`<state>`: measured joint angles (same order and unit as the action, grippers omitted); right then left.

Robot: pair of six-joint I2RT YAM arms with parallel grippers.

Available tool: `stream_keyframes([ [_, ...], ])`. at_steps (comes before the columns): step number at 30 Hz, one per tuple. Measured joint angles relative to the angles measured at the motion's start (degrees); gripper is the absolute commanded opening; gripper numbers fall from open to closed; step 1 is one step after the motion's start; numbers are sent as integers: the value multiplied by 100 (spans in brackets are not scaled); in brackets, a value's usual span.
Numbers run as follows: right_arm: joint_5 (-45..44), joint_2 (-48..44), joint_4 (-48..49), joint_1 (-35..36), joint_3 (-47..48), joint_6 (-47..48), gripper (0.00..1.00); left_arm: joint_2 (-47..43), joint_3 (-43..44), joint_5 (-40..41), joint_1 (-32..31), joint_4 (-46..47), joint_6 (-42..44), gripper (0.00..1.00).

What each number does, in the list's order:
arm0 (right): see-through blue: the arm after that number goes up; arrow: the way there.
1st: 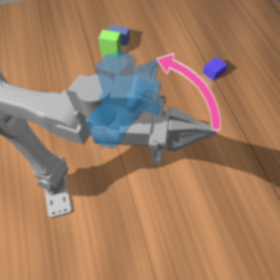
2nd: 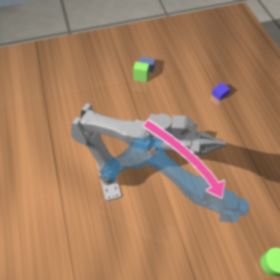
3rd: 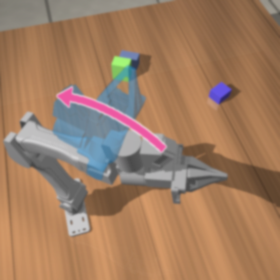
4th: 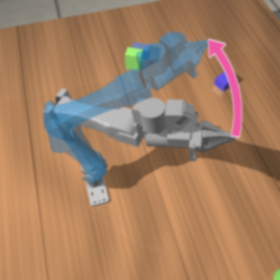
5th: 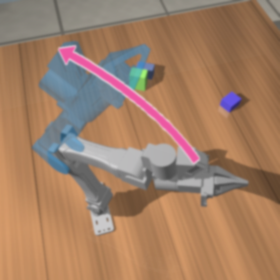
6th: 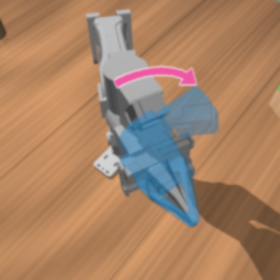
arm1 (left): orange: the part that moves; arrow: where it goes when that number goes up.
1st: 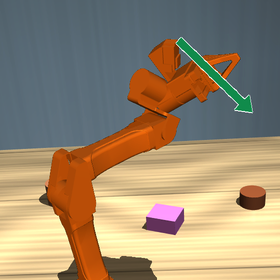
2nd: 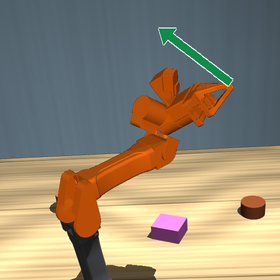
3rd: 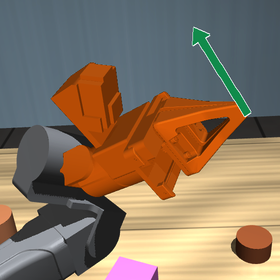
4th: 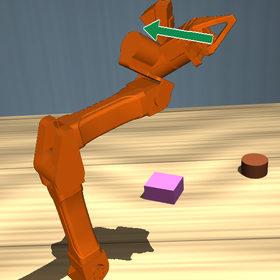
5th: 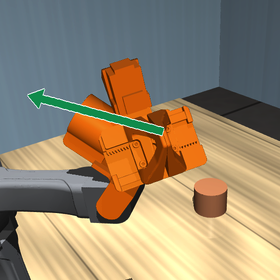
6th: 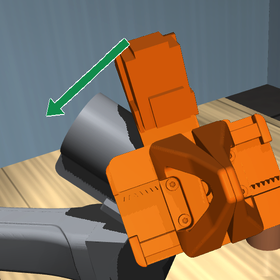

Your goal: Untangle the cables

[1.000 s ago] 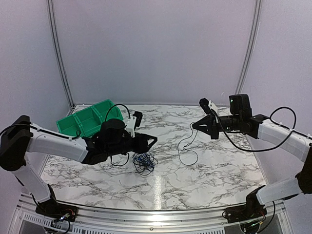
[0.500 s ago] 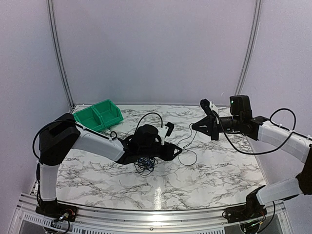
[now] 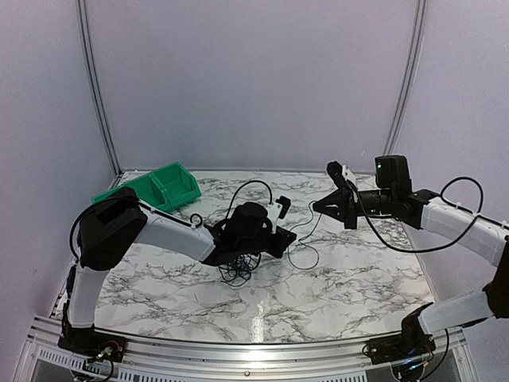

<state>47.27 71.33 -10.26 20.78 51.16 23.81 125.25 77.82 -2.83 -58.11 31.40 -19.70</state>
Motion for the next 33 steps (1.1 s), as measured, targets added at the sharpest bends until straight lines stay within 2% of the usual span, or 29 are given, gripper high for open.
stream_keyframes([
  [6, -2, 0, 2, 0, 0, -2, 0, -2, -2, 328, 59, 4, 13, 16],
  [10, -2, 0, 9, 0, 0, -2, 0, -162, -380, 284, 90, 28, -37, 18],
  [11, -4, 0, 11, 0, 0, -2, 0, -258, -568, 264, 96, 17, -42, 22],
  [14, -4, 0, 20, -2, 0, -2, 0, -535, -1032, 232, 105, -15, -39, 45],
  [16, -7, 0, 24, -2, 0, -2, 0, -640, -1158, 275, 105, -42, -37, 51],
  [20, -13, 2, 31, -2, 0, -2, 0, -645, -1102, 350, 105, -46, 0, 54],
  [25, -24, 2, 35, -2, 0, -4, 0, -341, -562, 129, 105, -79, 66, 49],
  [29, -39, 2, 37, -2, 0, -4, 0, 0, -59, 15, 107, -79, 94, 35],
  [33, -46, 2, 37, -2, 0, -2, 0, 179, 138, 42, 144, -81, 68, 13],
])
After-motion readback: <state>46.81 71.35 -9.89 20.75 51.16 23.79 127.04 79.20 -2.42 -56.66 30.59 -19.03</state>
